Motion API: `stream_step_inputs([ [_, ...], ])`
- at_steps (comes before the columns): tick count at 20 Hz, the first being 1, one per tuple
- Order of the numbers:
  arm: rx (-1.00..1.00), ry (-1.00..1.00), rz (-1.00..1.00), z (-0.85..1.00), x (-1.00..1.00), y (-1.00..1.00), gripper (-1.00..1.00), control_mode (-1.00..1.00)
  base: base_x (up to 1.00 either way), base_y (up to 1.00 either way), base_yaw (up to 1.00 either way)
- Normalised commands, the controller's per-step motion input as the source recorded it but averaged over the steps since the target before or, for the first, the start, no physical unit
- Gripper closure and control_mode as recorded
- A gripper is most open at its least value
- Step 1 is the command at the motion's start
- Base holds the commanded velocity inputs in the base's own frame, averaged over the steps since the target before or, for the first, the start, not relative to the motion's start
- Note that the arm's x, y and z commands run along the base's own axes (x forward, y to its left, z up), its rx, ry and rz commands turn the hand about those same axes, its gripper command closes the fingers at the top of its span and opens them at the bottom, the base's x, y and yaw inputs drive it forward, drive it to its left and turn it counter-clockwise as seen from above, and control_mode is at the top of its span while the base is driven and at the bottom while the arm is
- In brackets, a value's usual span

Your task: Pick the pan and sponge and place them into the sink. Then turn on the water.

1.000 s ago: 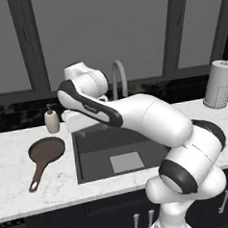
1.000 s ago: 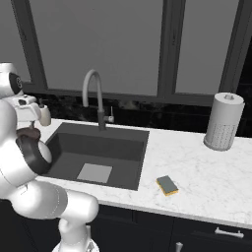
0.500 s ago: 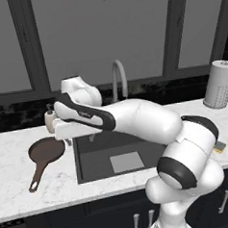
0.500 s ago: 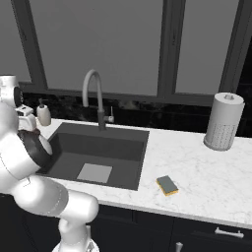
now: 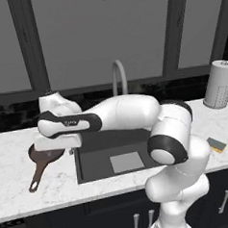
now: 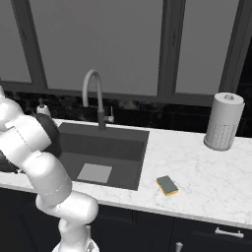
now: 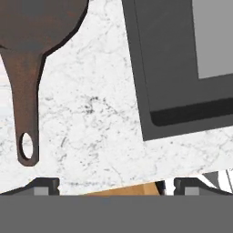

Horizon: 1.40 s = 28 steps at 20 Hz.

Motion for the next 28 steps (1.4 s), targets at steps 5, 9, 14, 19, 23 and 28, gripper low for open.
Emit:
stream_step_inputs([
  [5,-0.03,0.03,-0.17,-0.28,0.25,0.47,-1.00,-1.00,0.00,0.00,0.00],
  [9,-0.03,0.07,-0.06,-0.15,0.06,0.16,-1.00,-1.00,0.00,0.00,0.00],
  [14,-0.02,0.03,0.00,-0.17,0.06,0.09,-1.00,-1.00,0.00,0.00,0.00],
  [19,0.00,0.00,0.00,-0.35,0.22,0.10,-1.00,-1.00,0.00,0.00,0.00],
  [23,0.00,0.00,0.00,-0.43,0.23,0.08,-1.00,-1.00,0.00,0.00,0.00],
  [28,0.00,0.00,0.00,-0.36,0.21,0.14,-1.00,-1.00,0.00,0.00,0.00],
])
